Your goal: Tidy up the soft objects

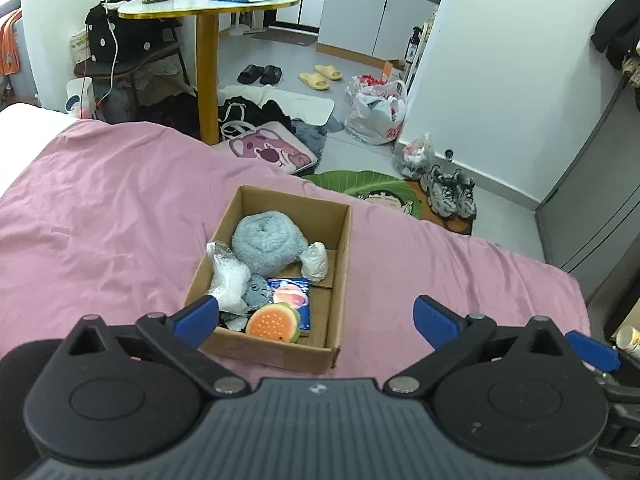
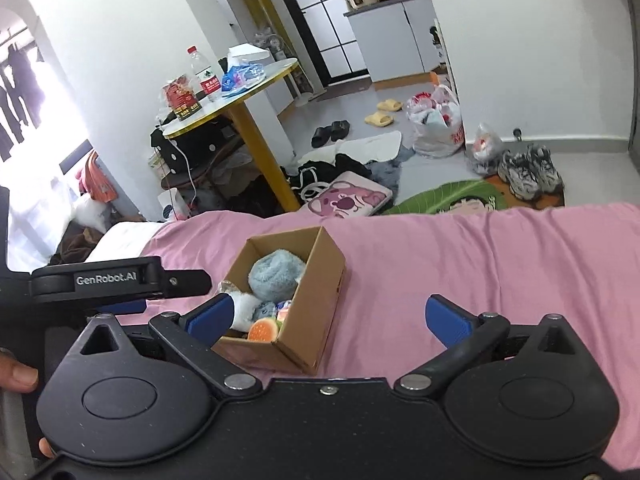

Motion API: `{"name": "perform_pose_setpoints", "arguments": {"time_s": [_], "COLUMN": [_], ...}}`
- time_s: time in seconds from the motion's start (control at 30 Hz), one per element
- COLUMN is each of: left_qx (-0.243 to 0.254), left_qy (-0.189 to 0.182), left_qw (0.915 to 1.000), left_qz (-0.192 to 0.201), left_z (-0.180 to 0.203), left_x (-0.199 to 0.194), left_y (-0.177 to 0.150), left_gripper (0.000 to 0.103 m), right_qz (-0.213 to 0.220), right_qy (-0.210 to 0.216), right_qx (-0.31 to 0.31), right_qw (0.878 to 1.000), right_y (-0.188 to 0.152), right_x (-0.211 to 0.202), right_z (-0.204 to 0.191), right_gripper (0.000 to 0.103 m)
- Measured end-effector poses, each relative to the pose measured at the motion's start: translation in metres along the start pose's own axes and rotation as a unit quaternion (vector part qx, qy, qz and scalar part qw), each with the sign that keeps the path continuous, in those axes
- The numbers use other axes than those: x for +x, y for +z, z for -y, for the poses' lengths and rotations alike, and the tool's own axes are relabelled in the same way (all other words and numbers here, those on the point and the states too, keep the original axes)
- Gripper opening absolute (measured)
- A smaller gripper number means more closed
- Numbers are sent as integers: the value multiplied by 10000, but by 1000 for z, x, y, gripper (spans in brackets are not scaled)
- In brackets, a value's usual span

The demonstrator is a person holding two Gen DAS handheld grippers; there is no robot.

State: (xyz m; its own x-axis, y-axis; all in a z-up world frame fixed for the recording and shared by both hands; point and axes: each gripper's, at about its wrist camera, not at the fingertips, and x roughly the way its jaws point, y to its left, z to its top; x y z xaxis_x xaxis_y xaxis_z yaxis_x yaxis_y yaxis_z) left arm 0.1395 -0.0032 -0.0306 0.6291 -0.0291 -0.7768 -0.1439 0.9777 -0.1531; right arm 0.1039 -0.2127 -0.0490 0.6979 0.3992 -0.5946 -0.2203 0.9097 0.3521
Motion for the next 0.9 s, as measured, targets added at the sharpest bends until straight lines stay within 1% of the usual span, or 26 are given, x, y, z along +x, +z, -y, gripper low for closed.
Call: {"name": "perform_pose_setpoints", "arguments": {"time_s": [0.13, 0.27, 0.6, 0.9], "left_qx": [17, 95, 248, 405], "left_qy": [-52, -157, -293, -319], "left_qw": [10000, 9997, 9984, 9964], "left_qz": [81, 160, 424, 668], "left_z": [3, 5, 4, 1], "left_x": [-15, -30, -73, -107], "left_y": [-5, -10, -24, -39], "left_gripper": [103, 103, 103, 103], "right_qz": [130, 260, 554, 782], "right_qy": [-86, -165, -190, -212], "right_qx": [83, 35, -240, -265], "right_qw": [9998, 9995, 9980, 9964], "right_y": [-4, -9, -18, -26], "right_x": [-16, -32, -69, -94], "right_z": [1, -3, -26, -37], "right_gripper": [103, 103, 103, 103]}}
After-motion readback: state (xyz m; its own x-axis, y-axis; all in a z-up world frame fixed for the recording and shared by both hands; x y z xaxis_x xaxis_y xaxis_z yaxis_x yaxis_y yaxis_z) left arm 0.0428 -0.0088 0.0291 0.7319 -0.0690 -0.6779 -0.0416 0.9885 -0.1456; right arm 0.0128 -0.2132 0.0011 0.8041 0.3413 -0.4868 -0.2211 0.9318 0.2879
